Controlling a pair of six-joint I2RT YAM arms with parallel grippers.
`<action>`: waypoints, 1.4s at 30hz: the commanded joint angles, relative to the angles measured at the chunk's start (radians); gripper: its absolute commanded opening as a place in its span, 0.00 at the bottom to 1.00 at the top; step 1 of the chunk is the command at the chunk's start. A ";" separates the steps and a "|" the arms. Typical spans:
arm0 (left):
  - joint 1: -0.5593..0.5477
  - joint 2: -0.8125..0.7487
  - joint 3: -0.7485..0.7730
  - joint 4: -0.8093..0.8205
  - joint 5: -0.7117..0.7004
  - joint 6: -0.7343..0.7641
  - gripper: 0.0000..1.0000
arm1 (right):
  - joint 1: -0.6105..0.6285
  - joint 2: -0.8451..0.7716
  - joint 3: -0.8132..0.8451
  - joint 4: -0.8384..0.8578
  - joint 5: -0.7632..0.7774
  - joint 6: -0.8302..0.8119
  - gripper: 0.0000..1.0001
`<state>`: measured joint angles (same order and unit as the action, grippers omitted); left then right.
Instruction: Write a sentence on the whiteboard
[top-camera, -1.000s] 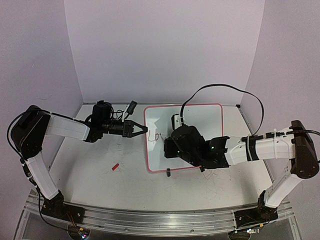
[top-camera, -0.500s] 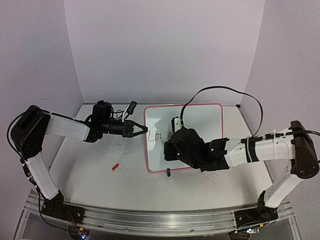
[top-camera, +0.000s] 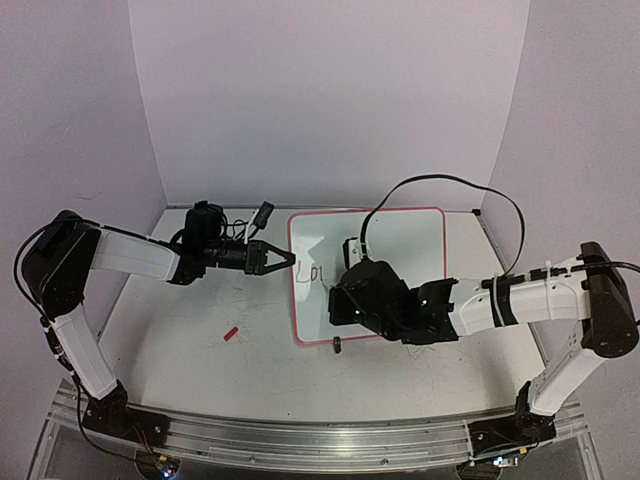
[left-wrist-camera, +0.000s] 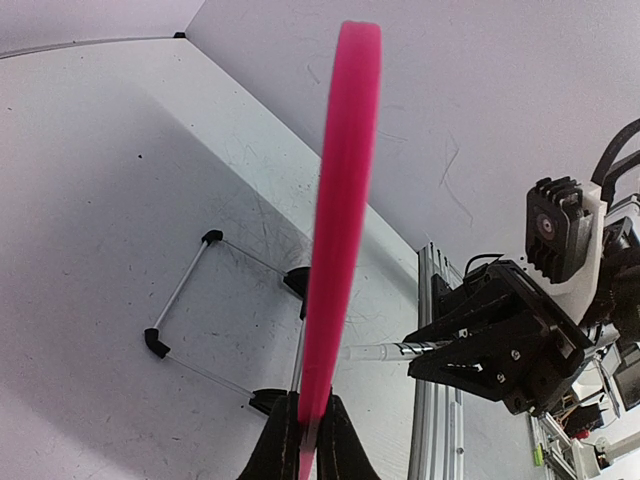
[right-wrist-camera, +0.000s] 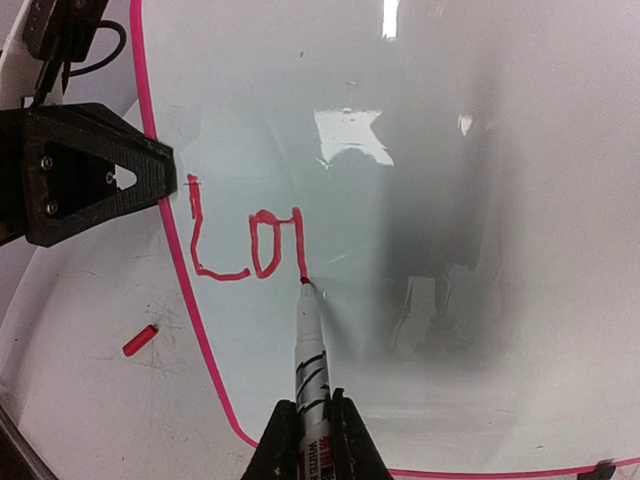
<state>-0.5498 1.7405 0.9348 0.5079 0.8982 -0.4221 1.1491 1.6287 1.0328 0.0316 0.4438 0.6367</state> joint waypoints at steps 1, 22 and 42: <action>-0.021 -0.002 0.023 0.019 0.067 -0.023 0.00 | 0.000 0.006 0.036 -0.012 0.067 -0.016 0.00; -0.021 0.014 0.030 0.020 0.072 -0.022 0.00 | -0.047 0.012 0.074 0.006 0.084 -0.057 0.00; -0.021 0.007 0.026 0.020 0.071 -0.024 0.00 | -0.011 -0.063 -0.018 0.076 0.025 -0.072 0.00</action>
<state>-0.5518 1.7489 0.9348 0.5228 0.9154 -0.4229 1.1339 1.5681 1.0000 0.0756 0.4673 0.5678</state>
